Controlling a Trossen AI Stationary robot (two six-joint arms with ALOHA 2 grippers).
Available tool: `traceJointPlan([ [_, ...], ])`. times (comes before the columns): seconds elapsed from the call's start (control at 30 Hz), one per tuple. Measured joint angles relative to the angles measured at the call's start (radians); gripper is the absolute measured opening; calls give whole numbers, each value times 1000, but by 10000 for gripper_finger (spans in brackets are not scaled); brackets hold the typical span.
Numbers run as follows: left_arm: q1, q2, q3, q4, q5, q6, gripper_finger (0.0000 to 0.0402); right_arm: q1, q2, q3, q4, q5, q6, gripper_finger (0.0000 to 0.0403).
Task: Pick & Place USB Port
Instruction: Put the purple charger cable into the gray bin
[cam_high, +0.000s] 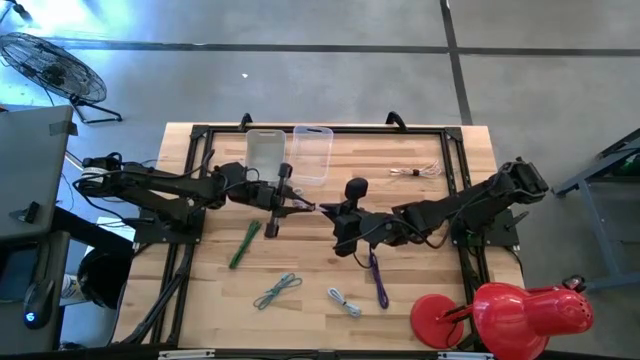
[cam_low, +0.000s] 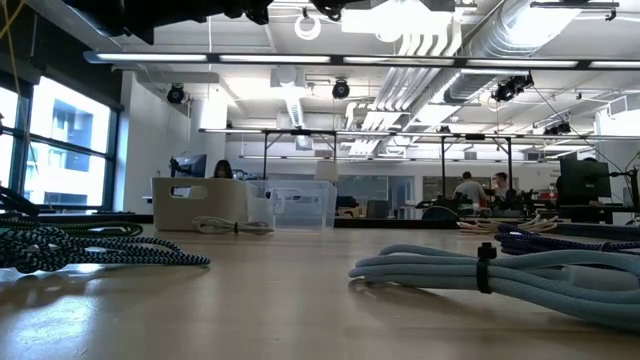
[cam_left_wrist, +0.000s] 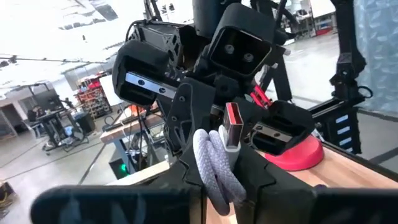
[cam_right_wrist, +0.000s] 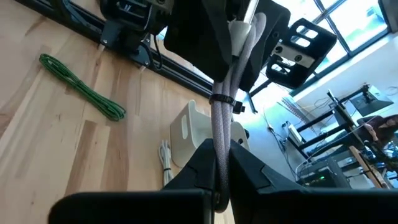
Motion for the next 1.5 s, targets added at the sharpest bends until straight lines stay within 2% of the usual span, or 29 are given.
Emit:
traceJointPlan([
  [0.13, 0, 0, 0, -15, -23, 13, 35, 0, 0, -1, 14, -8, 0, 55],
  [0.23, 0, -1, 0, -19, -32, 21, 35, 4, -1, -1, 37, 34, 1, 98],
  [0.4, 0, -31, 0, -67, -53, 40, 35, 24, -2, -1, 55, 145, 0, 169],
  [0.5, 0, -85, 0, -152, -105, 83, 35, 45, -2, -1, 61, 256, -2, 210],
  [0.57, 0, -155, 1, -252, -191, 138, 35, 56, -2, 0, 59, 320, -5, 233],
  [0.67, 1, -285, 30, -520, -389, 225, 35, 70, -2, 0, 46, 368, -8, 256],
  [0.73, 1, -363, 56, -684, -522, 279, 35, 75, -2, 0, 44, 369, -8, 263],
  [0.87, 1, -477, 122, -976, -724, 346, 35, 76, -2, 0, 42, 367, -6, 265],
  [0.97, 33, -511, 188, -1194, -817, 337, 35, 73, -2, 0, 42, 367, -6, 265],
  [1.07, 107, -513, 255, -1367, -796, 249, 35, 71, -2, 0, 43, 367, -4, 266],
  [1.17, 207, -500, 285, -1457, -696, 160, 35, 71, -2, 0, 51, 367, -3, 264],
  [1.33, 385, -441, 286, -1503, -483, 60, 35, 71, -2, 0, 68, 367, 0, 260],
  [1.5, 493, -313, 241, -1481, -427, 48, 35, 72, -2, 0, 76, 367, 2, 260],
])
